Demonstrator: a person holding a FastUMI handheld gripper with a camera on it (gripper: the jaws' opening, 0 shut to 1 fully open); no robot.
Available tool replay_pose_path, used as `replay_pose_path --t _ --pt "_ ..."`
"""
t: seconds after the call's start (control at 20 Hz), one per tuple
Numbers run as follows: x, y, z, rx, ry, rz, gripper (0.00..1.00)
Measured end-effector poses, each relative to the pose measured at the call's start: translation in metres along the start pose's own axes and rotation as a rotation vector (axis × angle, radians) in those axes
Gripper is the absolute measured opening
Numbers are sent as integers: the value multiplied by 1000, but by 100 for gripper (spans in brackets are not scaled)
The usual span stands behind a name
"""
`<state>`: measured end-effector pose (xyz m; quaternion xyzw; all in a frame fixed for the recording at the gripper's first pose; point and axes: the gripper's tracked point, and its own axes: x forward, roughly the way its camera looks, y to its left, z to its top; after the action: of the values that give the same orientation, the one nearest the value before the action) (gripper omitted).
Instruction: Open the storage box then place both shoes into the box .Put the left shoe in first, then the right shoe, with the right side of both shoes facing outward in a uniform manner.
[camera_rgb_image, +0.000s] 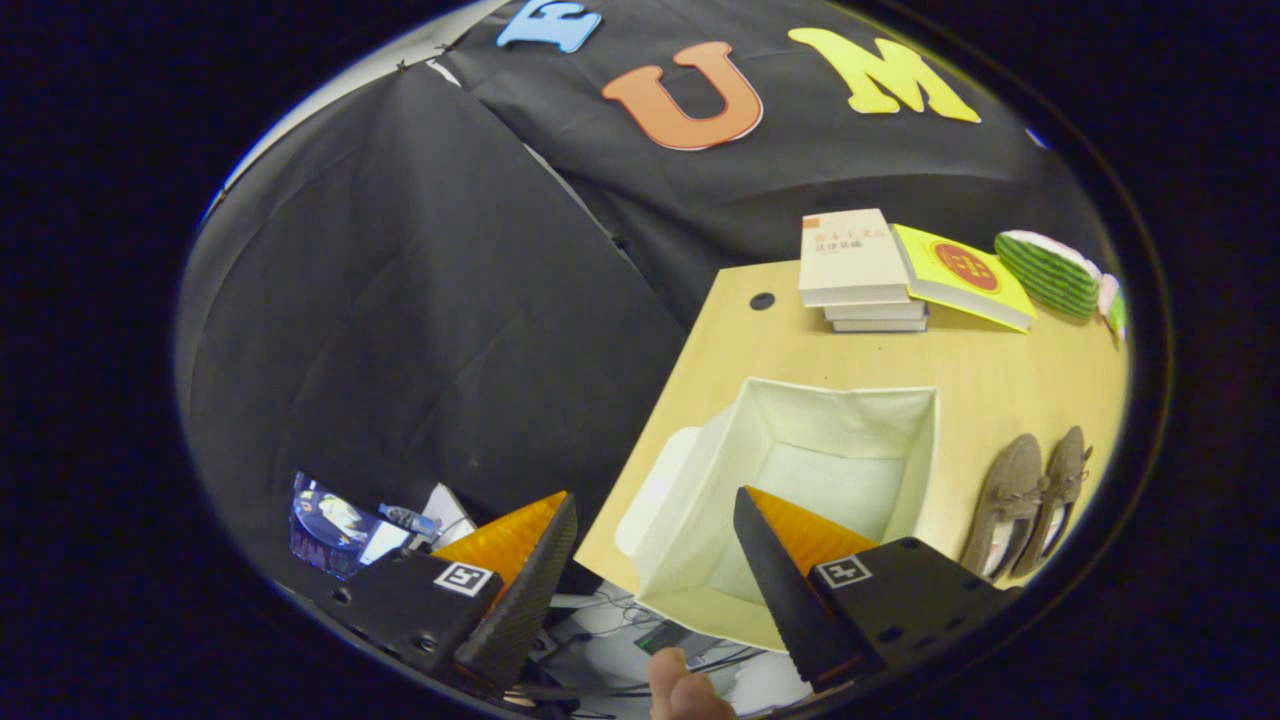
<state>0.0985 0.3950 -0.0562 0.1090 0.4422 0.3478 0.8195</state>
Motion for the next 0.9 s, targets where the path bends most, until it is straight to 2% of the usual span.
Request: replay_pose_path --t 0.25,0.5,0.9 --pt "-17 -72 -17 -47 5 -102 100" --pt "-28 -151 -40 -28 34 -214 100" --pt "-45 -256 -83 48 101 -301 100"
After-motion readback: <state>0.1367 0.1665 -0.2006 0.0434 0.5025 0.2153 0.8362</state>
